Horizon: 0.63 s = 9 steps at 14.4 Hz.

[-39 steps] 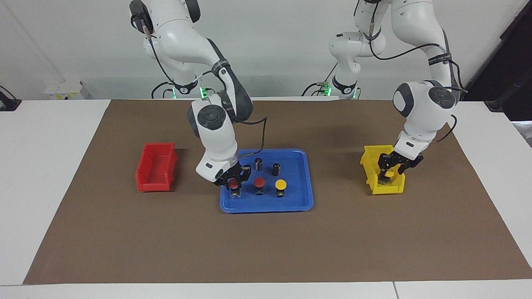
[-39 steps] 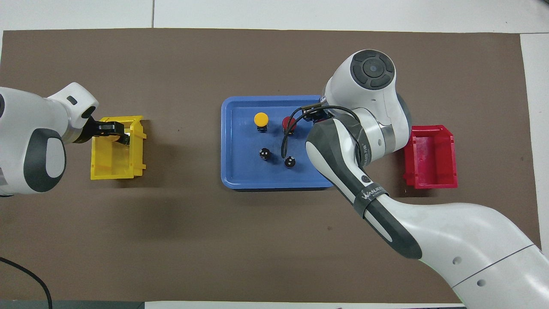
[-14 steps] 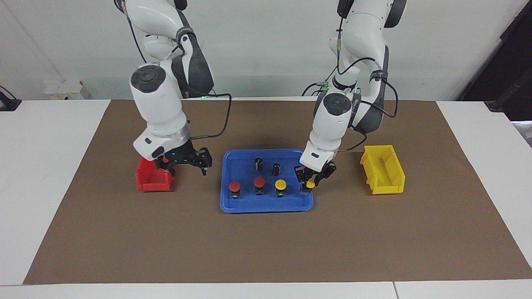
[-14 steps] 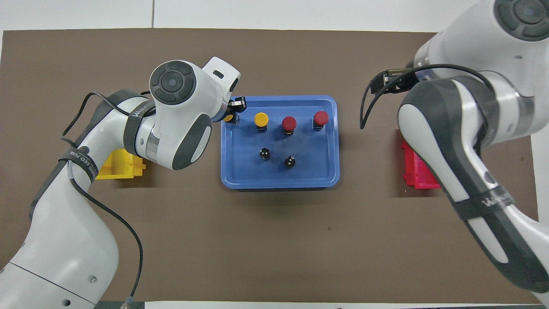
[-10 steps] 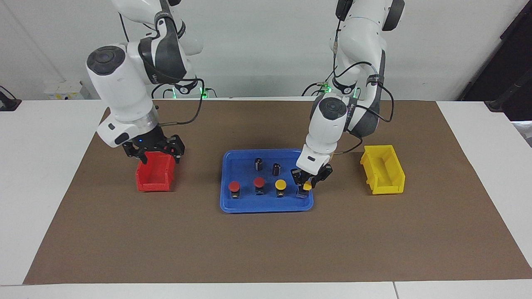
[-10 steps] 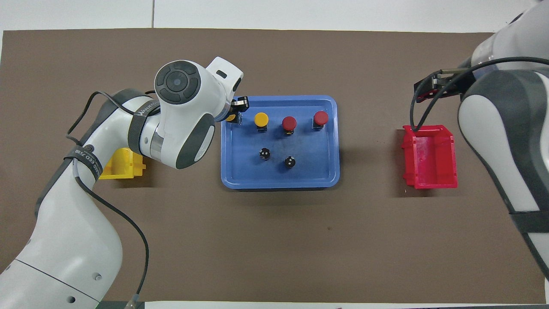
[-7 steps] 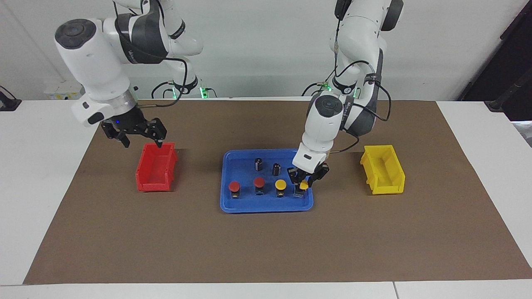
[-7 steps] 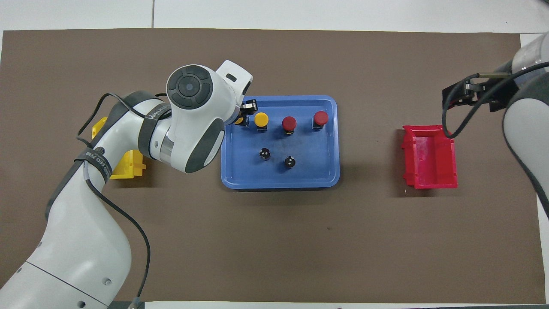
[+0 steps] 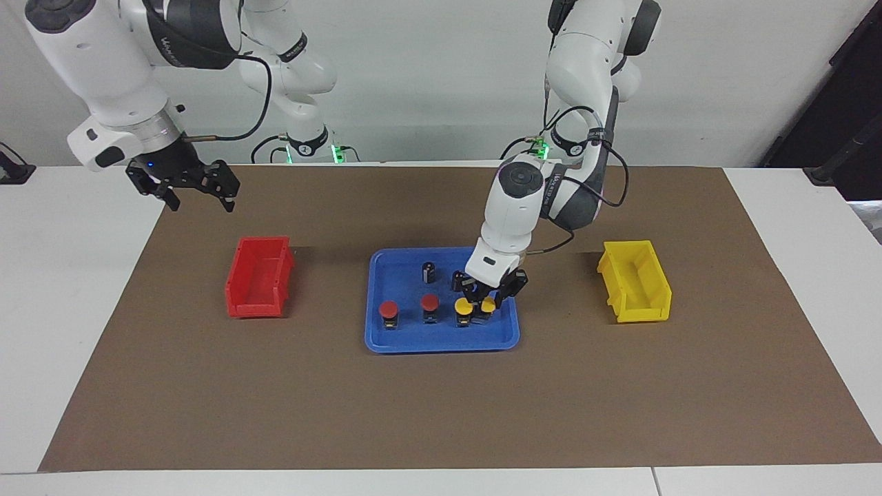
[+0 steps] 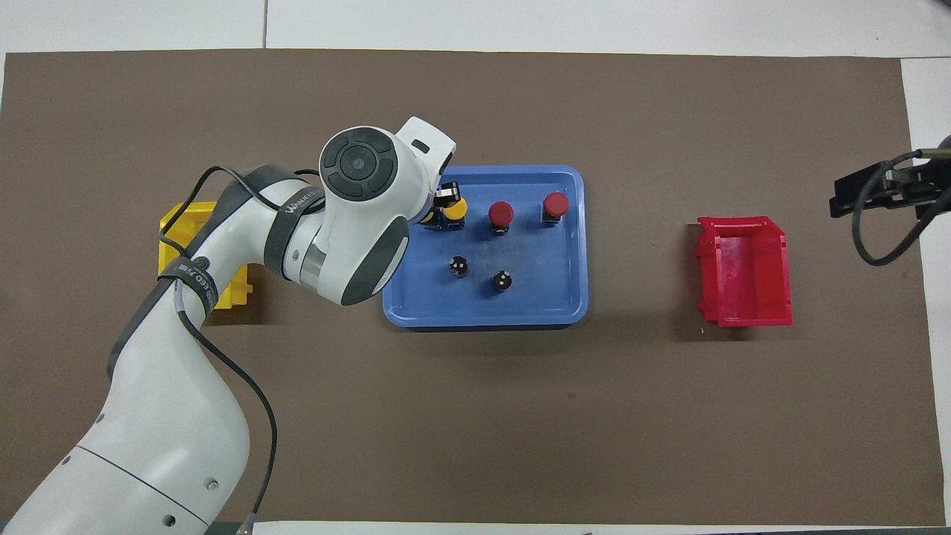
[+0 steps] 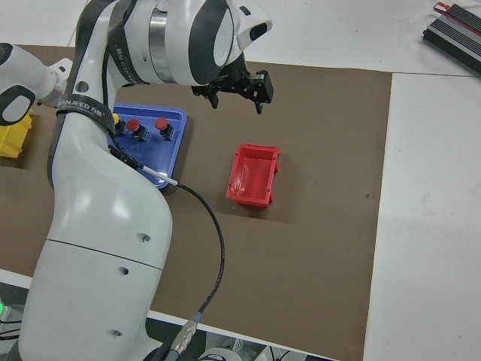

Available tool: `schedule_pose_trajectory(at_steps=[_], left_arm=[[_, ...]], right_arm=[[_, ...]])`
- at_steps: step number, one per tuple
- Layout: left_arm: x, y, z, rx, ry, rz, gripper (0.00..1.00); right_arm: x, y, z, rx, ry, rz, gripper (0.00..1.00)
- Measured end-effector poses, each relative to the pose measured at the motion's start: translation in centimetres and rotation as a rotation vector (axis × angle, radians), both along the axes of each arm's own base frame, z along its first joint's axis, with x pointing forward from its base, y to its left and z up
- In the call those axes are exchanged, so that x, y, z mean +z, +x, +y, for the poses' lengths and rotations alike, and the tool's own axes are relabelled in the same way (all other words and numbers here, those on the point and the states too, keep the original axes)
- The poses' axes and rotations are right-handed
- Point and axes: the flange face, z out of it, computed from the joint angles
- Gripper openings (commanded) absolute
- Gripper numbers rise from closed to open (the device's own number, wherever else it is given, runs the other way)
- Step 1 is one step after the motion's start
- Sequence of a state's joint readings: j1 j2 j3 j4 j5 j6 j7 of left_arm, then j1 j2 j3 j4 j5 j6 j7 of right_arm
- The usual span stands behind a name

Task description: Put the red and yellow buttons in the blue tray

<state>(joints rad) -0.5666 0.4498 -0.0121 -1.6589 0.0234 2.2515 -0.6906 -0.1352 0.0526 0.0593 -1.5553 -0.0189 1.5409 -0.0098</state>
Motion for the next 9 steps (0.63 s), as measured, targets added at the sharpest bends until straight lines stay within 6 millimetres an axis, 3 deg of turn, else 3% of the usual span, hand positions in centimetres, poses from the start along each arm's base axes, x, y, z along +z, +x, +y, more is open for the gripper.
schedule_pose_trajectory(at_steps=[2,5,6,7,8,9], left_arm=[[0.0,0.0,0.1,0.007,0.008,0.001,0.02],[0.0,0.1,0.2,0.017,0.028,-0.009,0.02],[0.0,0.1,0.2,0.019,0.031,-0.01,0.1],[0.0,0.1,0.2,0.02,0.032,-0.011,0.36],[0.0,0.1,0.2,0.02,0.033,-0.011,0.69],[0.0,0.1,0.2,0.02,0.035,-0.012,0.84]], right_arm=[[0.2,-0.3,-1.8,-0.016,0.0,0.005,1.0],[1.0,-0.5,-2.6,-0.031,-0.005,-0.01,1.0],[1.2,-0.6,-2.4,-0.028,-0.006,-0.015,1.0],[1.4,-0.7,-2.1,-0.022,-0.006,-0.016,1.0],[1.6,-0.9,-1.8,-0.018,-0.005,-0.01,1.0],[1.7,-1.1,-1.6,-0.015,-0.005,-0.002,1.0]])
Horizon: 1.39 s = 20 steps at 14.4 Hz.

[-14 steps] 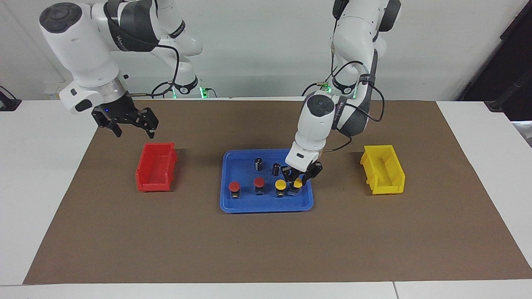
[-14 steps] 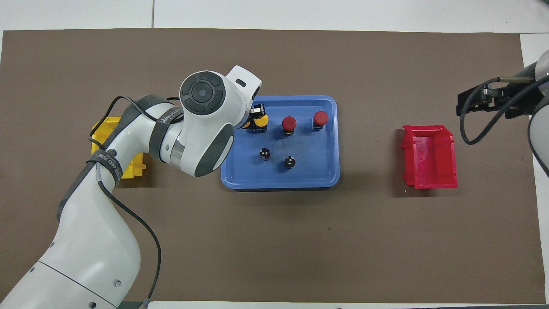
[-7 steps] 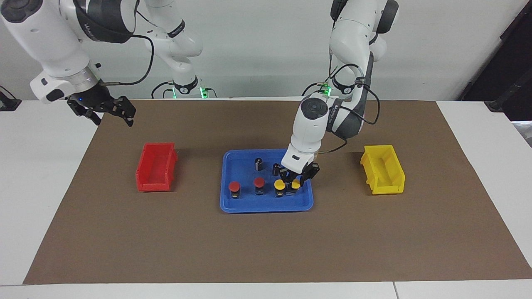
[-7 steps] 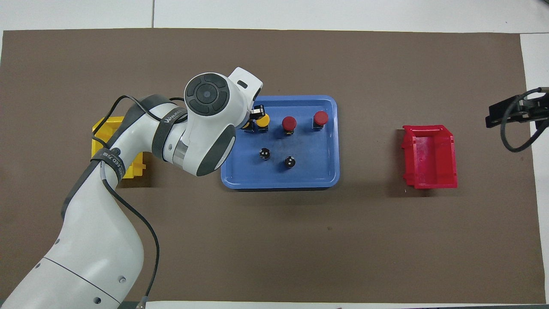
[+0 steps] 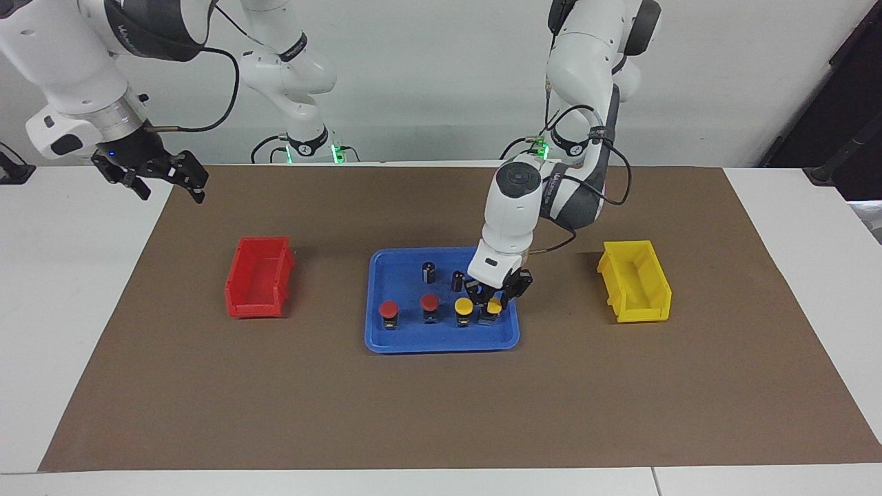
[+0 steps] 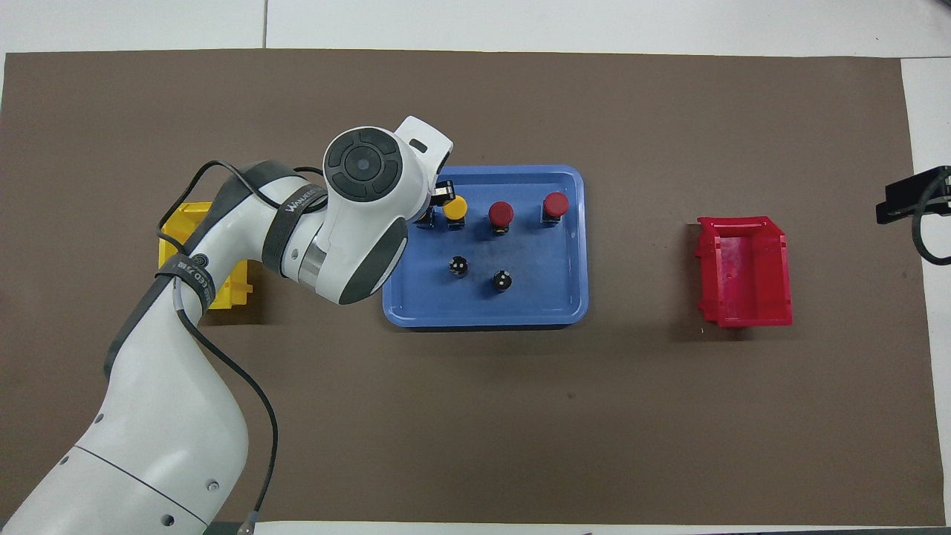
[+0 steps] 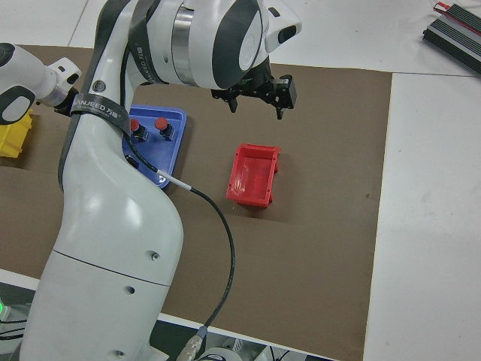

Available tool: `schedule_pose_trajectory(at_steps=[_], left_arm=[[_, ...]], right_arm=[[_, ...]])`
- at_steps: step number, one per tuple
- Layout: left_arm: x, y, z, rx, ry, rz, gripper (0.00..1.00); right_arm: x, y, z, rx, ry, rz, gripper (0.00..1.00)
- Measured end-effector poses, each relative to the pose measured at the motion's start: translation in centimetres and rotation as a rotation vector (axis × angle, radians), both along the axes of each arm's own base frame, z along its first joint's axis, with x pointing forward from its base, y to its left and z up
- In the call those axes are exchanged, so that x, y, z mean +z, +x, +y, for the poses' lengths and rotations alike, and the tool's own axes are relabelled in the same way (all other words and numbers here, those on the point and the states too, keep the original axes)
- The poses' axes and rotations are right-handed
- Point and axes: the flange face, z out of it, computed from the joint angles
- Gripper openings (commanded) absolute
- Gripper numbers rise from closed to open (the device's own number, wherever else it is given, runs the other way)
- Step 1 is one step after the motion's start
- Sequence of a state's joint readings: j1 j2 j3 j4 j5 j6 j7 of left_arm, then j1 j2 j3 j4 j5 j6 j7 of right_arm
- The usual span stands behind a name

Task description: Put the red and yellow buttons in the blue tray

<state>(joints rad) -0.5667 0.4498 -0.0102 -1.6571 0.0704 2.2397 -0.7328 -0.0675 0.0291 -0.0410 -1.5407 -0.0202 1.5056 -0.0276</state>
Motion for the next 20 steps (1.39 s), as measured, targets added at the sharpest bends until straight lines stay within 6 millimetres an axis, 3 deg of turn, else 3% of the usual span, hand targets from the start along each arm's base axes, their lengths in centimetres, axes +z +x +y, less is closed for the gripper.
schedule_pose_trajectory(at_steps=[3,5,6,8,11,14,16,17,20], left_arm=[[0.0,0.3,0.6,0.006,0.014,-0.001,0.97],[1.1,1.7,2.7,0.021,0.037,0.004,1.0],[2.6,2.8,4.6,0.023,0.05,0.014,1.0],[7.5,4.0,9.2,0.026,0.062,0.031,1.0],[15.5,2.8,17.7,-0.039,0.094,0.095,1.0],[21.3,1.1,26.9,-0.077,0.059,0.124,1.0],[23.7,-0.4,32.3,-0.068,0.044,0.149,1.0],[24.4,-1.1,34.0,-0.055,0.041,0.159,1.0],[24.5,-2.2,36.0,-0.025,0.036,0.176,1.0]], right_arm=[[0.2,-0.1,-0.1,-0.002,-0.001,-0.006,1.0],[0.4,0.2,0.0,0.001,-0.003,-0.03,1.0],[0.4,0.3,0.0,0.0,-0.004,-0.034,1.0],[0.2,0.4,0.0,0.001,-0.004,-0.031,1.0],[0.0,0.5,0.5,0.01,-0.003,-0.027,1.0],[0.1,0.5,0.6,0.011,-0.003,-0.028,1.0],[0.1,0.5,0.5,0.01,-0.003,-0.028,1.0],[0.1,0.4,0.4,0.008,-0.003,-0.028,1.0],[0.1,0.4,0.4,0.008,-0.003,-0.026,1.0]])
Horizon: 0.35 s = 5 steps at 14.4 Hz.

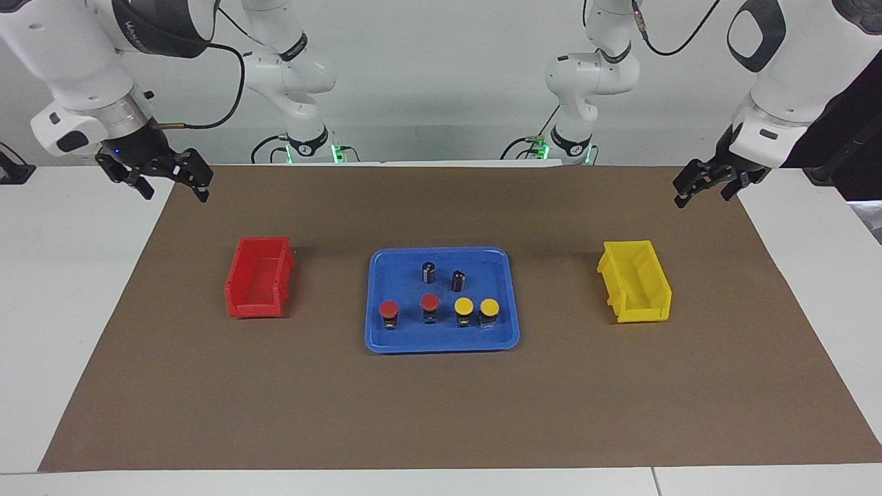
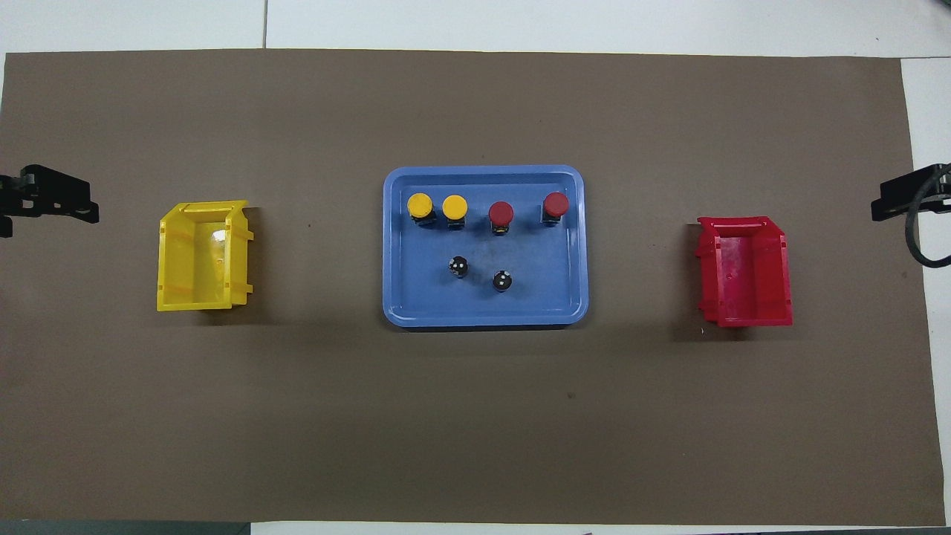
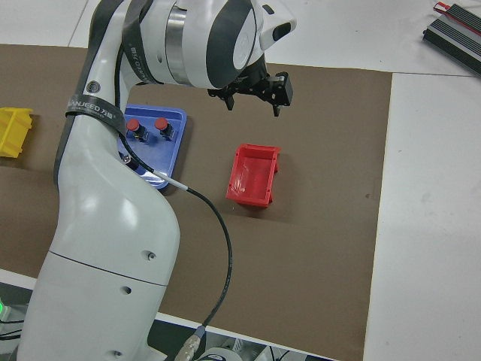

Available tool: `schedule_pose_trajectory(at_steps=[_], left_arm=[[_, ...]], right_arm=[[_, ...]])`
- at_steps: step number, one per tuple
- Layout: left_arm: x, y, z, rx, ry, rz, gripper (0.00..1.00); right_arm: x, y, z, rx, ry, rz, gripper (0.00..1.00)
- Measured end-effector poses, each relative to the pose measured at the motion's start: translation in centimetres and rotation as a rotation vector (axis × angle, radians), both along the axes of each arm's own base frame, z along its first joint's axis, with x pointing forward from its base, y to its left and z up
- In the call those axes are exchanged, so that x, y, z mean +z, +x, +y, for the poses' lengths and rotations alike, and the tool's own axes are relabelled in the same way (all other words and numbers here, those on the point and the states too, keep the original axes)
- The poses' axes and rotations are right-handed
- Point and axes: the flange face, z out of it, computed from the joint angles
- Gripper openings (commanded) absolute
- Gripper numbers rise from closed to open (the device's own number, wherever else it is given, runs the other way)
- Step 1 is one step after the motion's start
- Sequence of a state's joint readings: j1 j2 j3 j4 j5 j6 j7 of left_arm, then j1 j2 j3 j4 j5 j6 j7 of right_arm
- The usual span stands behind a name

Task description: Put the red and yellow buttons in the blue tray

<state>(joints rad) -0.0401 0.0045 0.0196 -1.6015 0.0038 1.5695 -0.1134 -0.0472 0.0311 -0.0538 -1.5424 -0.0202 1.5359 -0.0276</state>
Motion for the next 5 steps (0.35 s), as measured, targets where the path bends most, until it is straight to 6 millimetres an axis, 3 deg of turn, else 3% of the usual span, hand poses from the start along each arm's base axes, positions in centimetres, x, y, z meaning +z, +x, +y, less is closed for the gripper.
schedule_pose_trajectory(at_steps=[5], left_arm=[[-1.32,-0.66,0.84,-0.043,-0.005,0.06,1.0]], right_arm=[[-0.03,-0.01,-0.06,-0.001,0.0,0.001,1.0]])
